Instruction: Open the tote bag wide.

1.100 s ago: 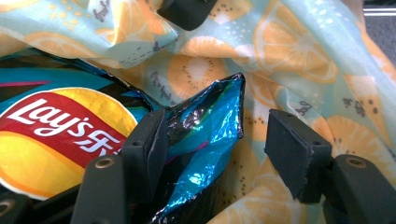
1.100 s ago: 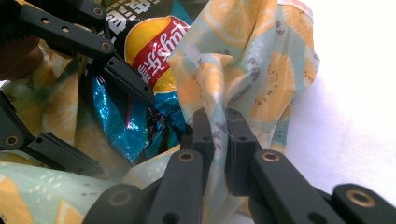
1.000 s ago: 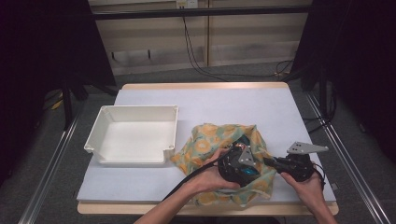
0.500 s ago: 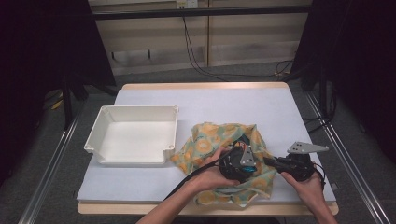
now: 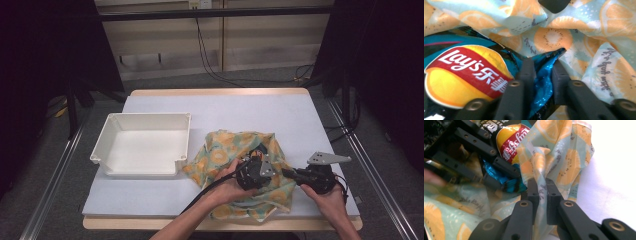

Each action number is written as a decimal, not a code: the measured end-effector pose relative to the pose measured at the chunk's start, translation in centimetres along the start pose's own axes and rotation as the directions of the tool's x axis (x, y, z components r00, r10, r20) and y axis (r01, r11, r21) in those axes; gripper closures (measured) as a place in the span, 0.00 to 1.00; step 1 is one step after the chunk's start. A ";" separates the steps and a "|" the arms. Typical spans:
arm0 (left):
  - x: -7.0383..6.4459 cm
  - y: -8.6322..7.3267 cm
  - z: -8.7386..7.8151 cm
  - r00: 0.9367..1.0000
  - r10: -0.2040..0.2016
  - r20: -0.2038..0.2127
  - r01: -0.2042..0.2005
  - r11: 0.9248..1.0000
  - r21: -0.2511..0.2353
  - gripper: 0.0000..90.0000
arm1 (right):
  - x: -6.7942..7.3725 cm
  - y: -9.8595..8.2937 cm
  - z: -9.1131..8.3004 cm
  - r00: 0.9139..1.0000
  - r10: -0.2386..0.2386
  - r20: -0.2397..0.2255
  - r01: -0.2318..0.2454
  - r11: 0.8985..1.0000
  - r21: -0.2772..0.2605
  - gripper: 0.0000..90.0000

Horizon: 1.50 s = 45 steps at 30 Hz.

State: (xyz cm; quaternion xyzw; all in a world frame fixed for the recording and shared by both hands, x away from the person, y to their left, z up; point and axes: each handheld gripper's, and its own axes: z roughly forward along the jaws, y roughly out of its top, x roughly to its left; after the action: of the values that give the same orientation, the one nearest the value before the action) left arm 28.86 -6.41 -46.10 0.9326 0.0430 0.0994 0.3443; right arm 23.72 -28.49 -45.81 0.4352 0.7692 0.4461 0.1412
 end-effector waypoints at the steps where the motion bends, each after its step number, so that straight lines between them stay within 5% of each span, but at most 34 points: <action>1: 0.1 0.0 -0.1 1.000 -0.007 0.004 0.007 1.000 -0.011 0.90 | 0.0 0.0 0.0 1.000 0.002 0.000 -0.002 1.000 0.001 0.95; 6: 1.5 -0.4 -1.1 0.991 -0.109 0.079 0.115 0.991 -0.074 0.96 | -0.2 -0.1 0.1 1.000 0.009 -0.002 -0.009 1.000 0.000 0.95; 12: 2.2 -0.7 -3.1 0.981 -0.144 0.130 0.164 0.973 -0.160 0.96 | -0.2 -0.1 0.3 1.000 0.016 -0.005 -0.016 1.000 -0.012 0.95; 19: 2.3 -1.1 -5.6 0.975 -0.140 0.173 0.180 0.953 -0.243 0.97 | -1.0 0.0 0.4 0.999 0.041 0.025 -0.041 0.999 -0.031 0.96; 21: 2.5 -1.3 -6.4 0.972 -0.152 0.181 0.199 0.940 -0.279 0.97 | -1.4 -0.2 0.5 0.998 0.054 0.037 -0.052 0.998 -0.029 0.96; 24: 3.1 -1.7 -7.5 0.962 -0.184 0.201 0.244 0.909 -0.337 0.97 | -1.9 -0.4 0.5 0.997 0.065 0.045 -0.063 0.998 -0.027 0.96; 26: 3.5 -1.9 -8.1 0.960 -0.187 0.210 0.252 0.902 -0.350 0.97 | -1.9 -0.4 0.6 0.997 0.063 0.055 -0.062 0.998 -0.019 0.97; 32: 4.5 -2.2 -9.9 0.949 -0.217 0.231 0.299 0.854 -0.425 0.97 | -2.2 -0.7 0.9 0.995 0.059 0.080 -0.061 0.998 0.015 0.98; 36: 4.3 -2.1 -10.1 0.959 -0.197 0.203 0.266 0.875 -0.405 0.97 | -2.1 -0.7 0.8 0.994 0.051 0.096 -0.053 0.998 0.016 0.96; 39: 4.3 -2.0 -9.6 0.956 -0.203 0.212 0.275 0.873 -0.404 0.97 | -1.6 -0.3 0.3 0.997 0.035 0.075 -0.035 0.999 -0.009 0.84; 45: 4.1 -1.5 -8.9 0.960 -0.188 0.207 0.257 0.886 -0.386 0.97 | -0.4 1.5 -0.8 1.000 0.000 0.028 0.002 0.996 -0.085 0.63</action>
State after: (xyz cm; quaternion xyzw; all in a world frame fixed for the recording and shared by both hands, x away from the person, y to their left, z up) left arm 30.93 1.02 -39.82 0.8335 0.0999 -0.0108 0.5433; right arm 24.27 -28.93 -44.17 0.4347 0.7476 0.4723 0.1705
